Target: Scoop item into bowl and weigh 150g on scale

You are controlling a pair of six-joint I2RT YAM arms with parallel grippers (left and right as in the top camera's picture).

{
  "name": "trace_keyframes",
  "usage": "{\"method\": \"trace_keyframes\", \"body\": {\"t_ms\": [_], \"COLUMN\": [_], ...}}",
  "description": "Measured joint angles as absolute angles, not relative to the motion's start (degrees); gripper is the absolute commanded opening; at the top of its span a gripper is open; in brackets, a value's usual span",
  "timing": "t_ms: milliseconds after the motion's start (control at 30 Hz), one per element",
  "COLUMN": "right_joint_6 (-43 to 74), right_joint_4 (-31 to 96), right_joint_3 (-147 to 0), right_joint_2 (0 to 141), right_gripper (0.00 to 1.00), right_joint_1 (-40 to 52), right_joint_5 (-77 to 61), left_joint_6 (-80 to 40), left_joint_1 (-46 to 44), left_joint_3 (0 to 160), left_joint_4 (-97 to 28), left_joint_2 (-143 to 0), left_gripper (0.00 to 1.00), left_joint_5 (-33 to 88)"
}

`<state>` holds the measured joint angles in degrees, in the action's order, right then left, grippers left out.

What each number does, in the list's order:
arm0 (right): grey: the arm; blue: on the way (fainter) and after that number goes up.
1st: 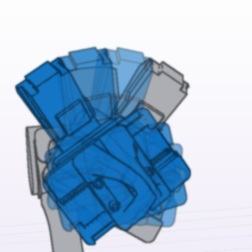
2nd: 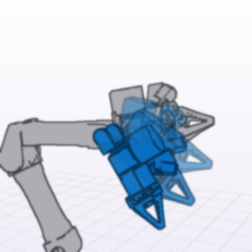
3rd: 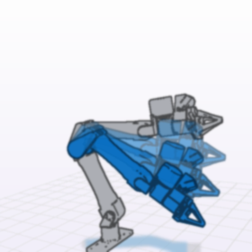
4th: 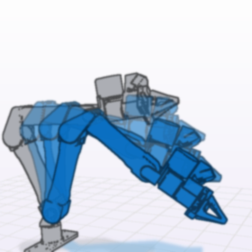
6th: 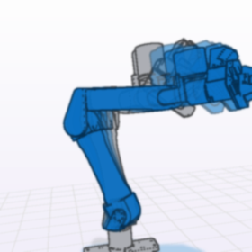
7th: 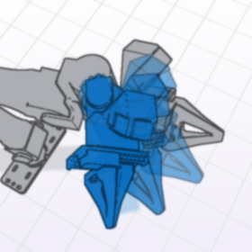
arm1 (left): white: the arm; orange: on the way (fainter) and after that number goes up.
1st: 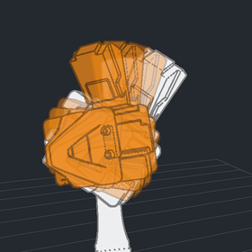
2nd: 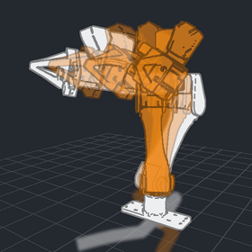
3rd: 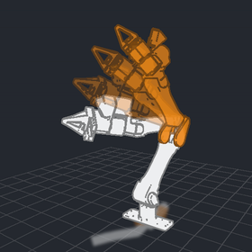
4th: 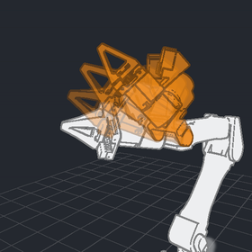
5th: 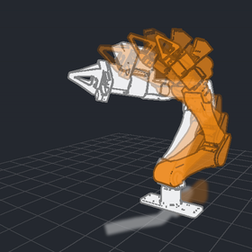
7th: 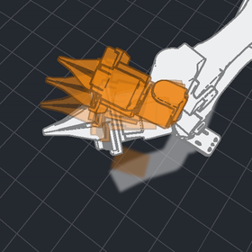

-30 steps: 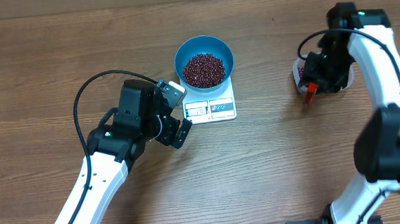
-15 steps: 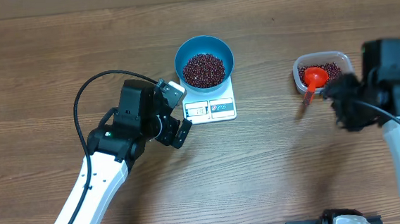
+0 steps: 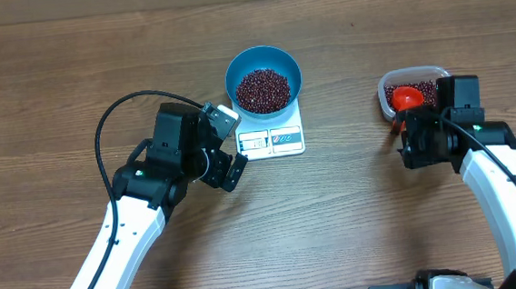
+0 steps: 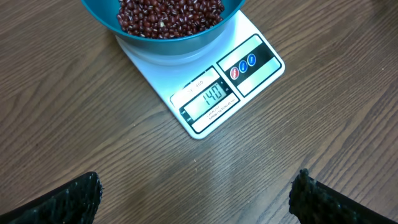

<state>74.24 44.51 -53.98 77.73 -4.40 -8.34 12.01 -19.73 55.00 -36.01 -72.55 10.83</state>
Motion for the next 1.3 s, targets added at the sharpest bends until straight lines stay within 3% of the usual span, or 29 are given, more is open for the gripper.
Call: {"method": "trace_keyframes", "body": {"t_ms": [467,600,800,1300], "right_joint_6": [75.13,72.9,71.2,66.35], "right_joint_4": [37.26,34.72,34.02,34.46], "right_joint_3": [-53.95,-53.95,-53.95,-53.95], "right_joint_2": [86.13,86.21,86.21,86.21], "right_gripper": [0.68,0.56,0.48,0.17], "right_joint_1": [-4.4,-4.4,-4.4,-4.4], "right_joint_5": [-7.03,-7.05,-7.01,-7.03], "left_joint_6": [11.99,12.01,12.01,12.01], "left_joint_1": [-19.73,-19.73,-19.73,-19.73], "left_joint_3": [55.0,55.0,55.0,55.0], "left_joint_4": [-35.99,-36.01,-36.01,-36.01], "left_joint_2": [-72.55,-72.55,-72.55,-72.55], "left_gripper": [1.0,0.99,0.99,0.99], "left_joint_5": [10.83,10.85,10.83,10.83]}}
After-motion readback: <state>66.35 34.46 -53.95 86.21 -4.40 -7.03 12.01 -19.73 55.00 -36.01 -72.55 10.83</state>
